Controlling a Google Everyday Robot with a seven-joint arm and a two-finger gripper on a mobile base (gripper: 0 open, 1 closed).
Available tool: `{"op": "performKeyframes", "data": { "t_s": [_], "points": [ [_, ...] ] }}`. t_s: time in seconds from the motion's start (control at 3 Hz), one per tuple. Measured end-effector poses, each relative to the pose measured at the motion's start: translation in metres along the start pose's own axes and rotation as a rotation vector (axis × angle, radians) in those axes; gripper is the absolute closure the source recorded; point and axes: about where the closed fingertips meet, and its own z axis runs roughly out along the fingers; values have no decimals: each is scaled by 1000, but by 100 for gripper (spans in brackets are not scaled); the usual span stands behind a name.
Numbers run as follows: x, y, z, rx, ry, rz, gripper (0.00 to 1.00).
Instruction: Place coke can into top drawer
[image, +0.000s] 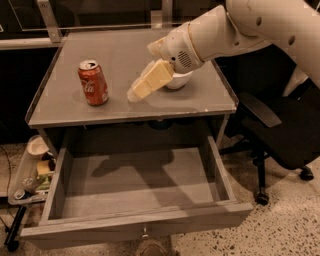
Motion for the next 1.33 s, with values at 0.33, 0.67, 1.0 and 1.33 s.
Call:
{"op": "performKeyframes", "data": {
  "t_s": [0.33, 0.67, 1.0, 1.33],
  "points": [
    [-3, -4, 4, -7, -13, 2, 0],
    [1, -6, 15, -13, -39, 9, 0],
    [-9, -31, 52, -9, -104, 32, 0],
    [-24, -71, 119, -10, -123, 73, 0]
  ]
}}
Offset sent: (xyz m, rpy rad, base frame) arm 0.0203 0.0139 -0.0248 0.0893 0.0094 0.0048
